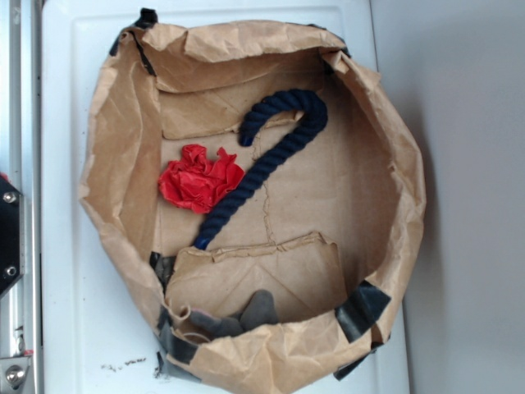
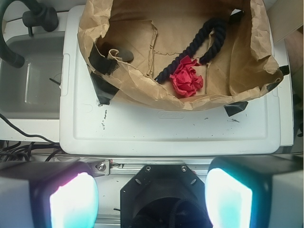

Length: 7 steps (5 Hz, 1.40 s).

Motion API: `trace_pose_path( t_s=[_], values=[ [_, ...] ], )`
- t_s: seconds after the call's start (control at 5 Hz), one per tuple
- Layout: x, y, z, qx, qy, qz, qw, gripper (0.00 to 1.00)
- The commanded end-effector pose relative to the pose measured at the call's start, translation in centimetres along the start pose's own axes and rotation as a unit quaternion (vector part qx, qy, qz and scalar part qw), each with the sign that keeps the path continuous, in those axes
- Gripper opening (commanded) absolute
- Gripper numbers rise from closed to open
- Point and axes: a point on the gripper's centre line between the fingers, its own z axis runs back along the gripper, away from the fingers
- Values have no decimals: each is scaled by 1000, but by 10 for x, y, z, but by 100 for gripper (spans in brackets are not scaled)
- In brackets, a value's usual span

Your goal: Grab the gray animal.

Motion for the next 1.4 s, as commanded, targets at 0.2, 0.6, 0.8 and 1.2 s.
trace_pose_path(
  t_s=[0.2, 0.6, 0.8, 1.2],
  values=[
    [48, -4, -18, -1, -8, -19, 1000, 100],
    [145, 14, -35, 0, -7, 36, 999, 100],
    [158, 17, -12, -12, -77, 35, 996, 100],
    [163, 46, -83, 13, -146, 212, 966, 100]
  ],
)
